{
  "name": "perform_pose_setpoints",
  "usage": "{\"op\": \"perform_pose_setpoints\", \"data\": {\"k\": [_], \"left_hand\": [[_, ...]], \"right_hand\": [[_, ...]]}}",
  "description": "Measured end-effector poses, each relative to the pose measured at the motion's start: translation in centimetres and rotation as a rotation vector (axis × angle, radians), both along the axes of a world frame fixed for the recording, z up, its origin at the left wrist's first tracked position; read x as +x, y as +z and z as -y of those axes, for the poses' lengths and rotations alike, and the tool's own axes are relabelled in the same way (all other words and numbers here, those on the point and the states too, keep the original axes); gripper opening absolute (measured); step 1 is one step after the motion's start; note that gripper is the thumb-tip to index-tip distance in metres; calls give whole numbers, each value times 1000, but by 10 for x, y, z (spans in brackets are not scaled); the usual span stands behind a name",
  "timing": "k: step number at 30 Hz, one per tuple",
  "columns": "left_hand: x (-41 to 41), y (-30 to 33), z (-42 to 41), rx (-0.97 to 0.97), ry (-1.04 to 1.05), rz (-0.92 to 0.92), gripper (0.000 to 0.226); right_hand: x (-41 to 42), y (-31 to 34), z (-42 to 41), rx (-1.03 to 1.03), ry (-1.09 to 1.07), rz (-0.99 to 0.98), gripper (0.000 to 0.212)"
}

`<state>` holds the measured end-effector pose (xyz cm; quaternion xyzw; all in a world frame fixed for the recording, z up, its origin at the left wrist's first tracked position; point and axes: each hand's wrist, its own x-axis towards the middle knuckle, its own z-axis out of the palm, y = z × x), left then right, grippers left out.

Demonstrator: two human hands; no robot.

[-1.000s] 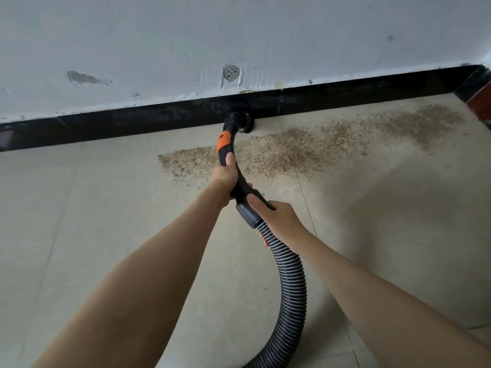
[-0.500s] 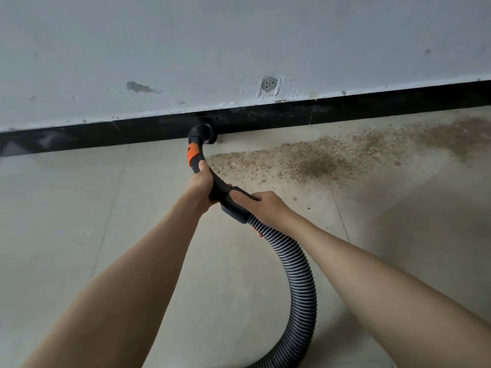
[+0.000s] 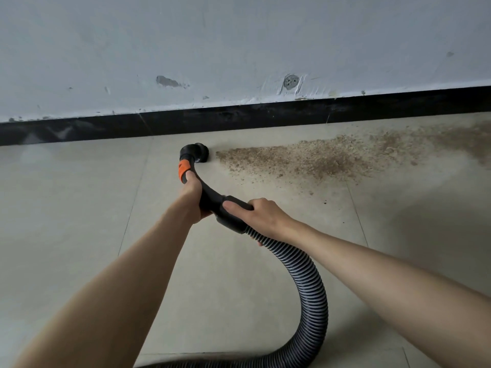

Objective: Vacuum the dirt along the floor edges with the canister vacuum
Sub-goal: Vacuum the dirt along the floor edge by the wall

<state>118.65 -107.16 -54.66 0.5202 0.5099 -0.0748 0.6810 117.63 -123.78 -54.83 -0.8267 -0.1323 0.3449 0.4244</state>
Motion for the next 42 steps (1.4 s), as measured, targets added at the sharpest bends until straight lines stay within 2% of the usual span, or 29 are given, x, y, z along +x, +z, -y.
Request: {"op": "perform_pose_setpoints", "data": {"k": [11, 17, 25, 33, 42], "left_hand": [[-13, 0, 12, -80, -33, 15, 73], [-10, -1, 19, -88, -51, 15, 71], [-6, 5, 28, -48, -99, -16, 66], [2, 10, 35, 16, -140, -20, 76], [15, 12, 48, 97, -180, -47, 61]], "right_hand": [[-7, 4, 12, -91, 18, -43, 70], [-7, 3, 16, -75, -20, -39, 70], [-5, 0, 24, -57, -38, -47, 70], [-3, 0, 30, -23, -73, -85, 70], [0, -2, 43, 44, -109, -132, 67]]}}
